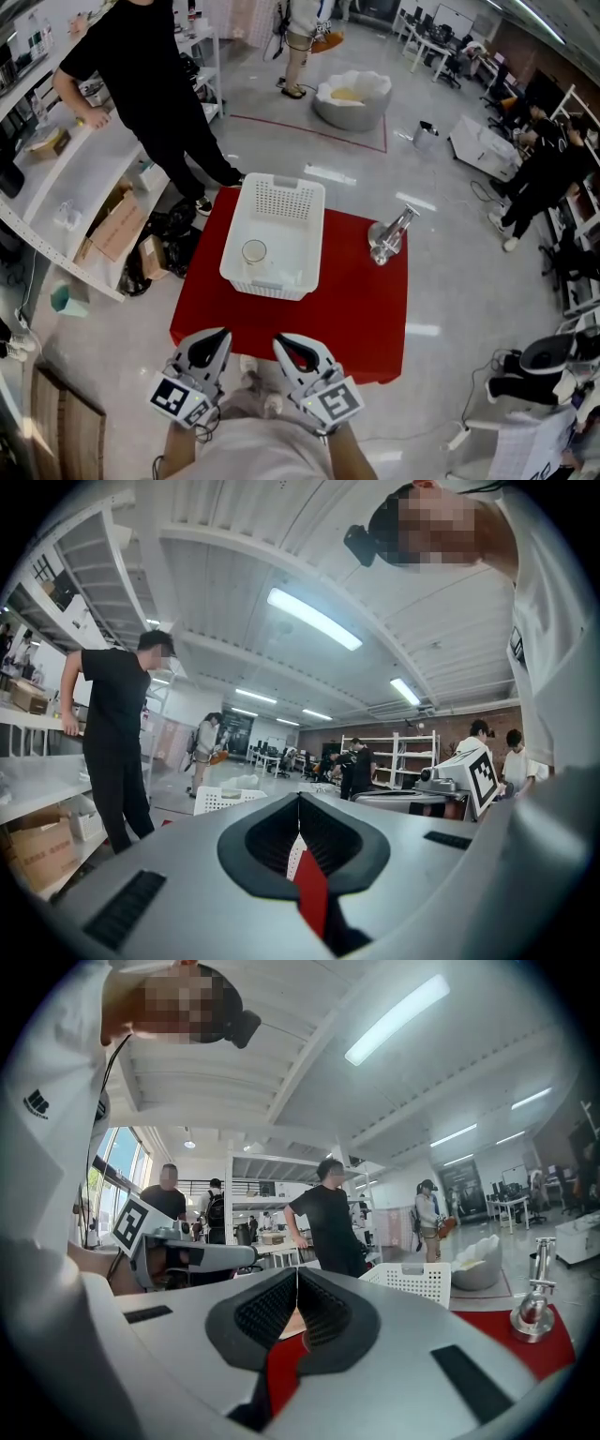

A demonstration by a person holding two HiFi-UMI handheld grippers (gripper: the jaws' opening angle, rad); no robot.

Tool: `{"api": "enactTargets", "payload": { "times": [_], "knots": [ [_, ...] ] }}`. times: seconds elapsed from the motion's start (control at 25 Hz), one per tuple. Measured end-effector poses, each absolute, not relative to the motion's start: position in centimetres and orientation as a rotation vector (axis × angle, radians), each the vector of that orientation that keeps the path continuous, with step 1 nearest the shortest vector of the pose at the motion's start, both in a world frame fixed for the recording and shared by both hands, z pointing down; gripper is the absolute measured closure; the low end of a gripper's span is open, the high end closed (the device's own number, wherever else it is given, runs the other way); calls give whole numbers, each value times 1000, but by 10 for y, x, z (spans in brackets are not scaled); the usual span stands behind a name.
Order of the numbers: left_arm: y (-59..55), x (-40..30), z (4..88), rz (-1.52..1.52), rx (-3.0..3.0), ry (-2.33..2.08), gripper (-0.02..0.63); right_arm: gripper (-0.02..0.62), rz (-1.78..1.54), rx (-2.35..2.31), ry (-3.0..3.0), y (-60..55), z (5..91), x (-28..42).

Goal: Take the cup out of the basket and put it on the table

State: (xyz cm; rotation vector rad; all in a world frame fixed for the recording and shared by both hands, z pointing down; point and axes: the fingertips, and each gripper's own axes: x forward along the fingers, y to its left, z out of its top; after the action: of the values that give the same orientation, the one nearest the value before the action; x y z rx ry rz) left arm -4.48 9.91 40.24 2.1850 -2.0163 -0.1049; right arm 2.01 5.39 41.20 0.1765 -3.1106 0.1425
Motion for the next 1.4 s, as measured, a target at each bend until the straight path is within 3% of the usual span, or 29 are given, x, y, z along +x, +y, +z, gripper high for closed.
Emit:
{"api": "enactTargets", "payload": {
  "times": [0.88,1.4],
  "knots": [
    [19,-140,416,-100,2266,-1896,595,586,148,251,-3071,-19,423,-83],
    [-14,-154,416,-111,2277,-1861,595,586,91,262,-3049,-52,422,-101]
  ]
}}
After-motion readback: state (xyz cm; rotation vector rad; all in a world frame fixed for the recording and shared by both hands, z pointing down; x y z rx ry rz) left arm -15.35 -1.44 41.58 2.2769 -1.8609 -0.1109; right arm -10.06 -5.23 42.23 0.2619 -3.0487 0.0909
